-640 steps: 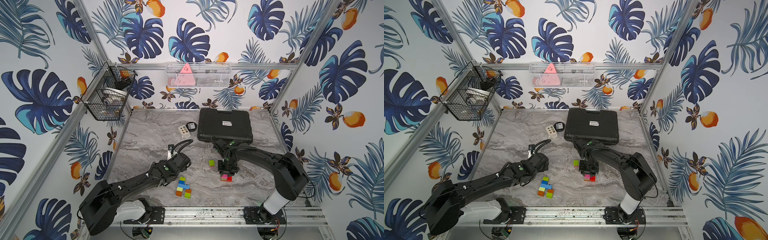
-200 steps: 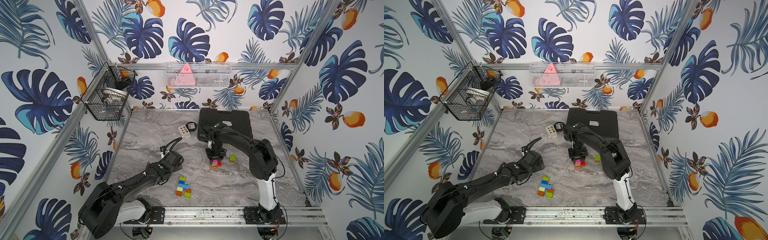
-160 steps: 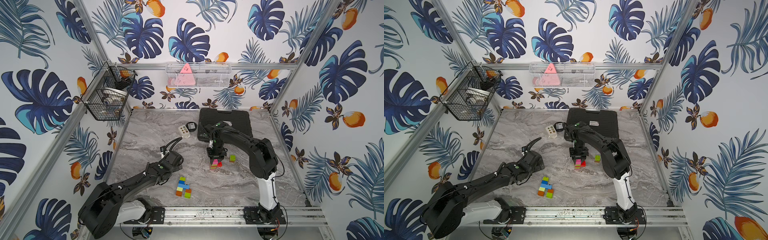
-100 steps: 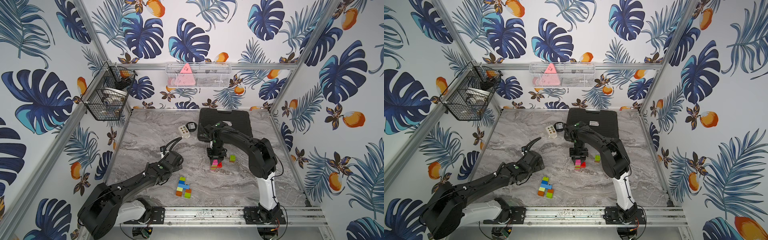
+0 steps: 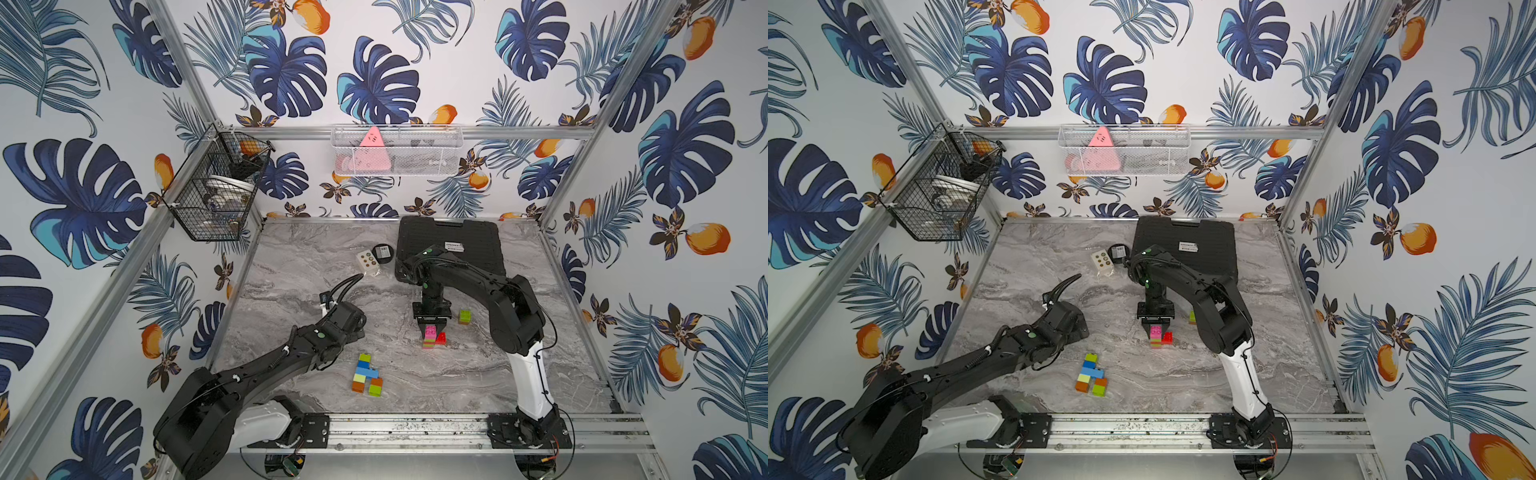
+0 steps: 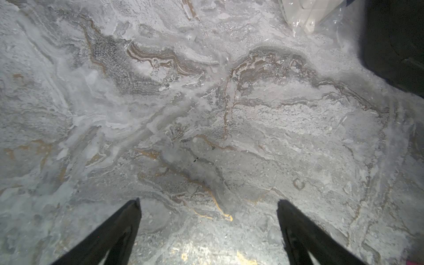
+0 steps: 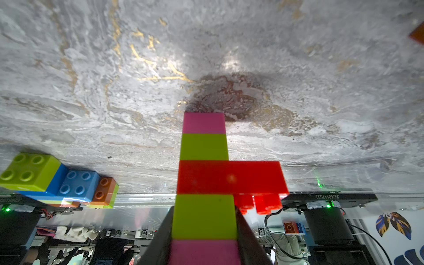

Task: Assemble the letter h with lego
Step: Assemble the lego brick with the lego brick.

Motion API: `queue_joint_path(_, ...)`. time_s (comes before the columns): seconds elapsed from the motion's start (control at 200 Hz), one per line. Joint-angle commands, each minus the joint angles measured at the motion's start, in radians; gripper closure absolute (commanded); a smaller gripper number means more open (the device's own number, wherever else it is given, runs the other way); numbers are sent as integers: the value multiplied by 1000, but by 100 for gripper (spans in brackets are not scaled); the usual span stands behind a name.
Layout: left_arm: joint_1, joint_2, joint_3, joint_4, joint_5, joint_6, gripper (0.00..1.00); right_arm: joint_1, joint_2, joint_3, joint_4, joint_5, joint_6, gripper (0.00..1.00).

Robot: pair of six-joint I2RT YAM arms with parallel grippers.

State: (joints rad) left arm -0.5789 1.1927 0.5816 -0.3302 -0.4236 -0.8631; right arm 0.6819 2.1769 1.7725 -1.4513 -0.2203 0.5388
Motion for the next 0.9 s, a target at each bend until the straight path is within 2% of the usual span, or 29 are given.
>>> queue_joint_path(0.0, 2, -4, 1, -1, -15, -9, 2, 5, 1, -12, 226, 181, 23, 67)
queue_joint_path(0.26, 2, 8, -1, 3, -17, -10, 3, 5, -92, -8, 215, 166, 34, 55)
queue_joint_path(0.42, 2, 21, 10, -3, -16, -4, 3, 8, -148, -39, 228, 161, 44, 50)
queue_joint_path(0.58, 2, 13, -1, 10, -16, -7, 3, 12, -202, -82, 236, 172, 50, 51)
queue_joint_path(0.725, 2, 15, 1, 2, -24, -7, 3, 19, -231, -117, 252, 177, 57, 57)
queue_joint_path(0.896, 2, 24, 9, -2, -20, -3, 3, 33, -249, -129, 262, 185, 73, 57)
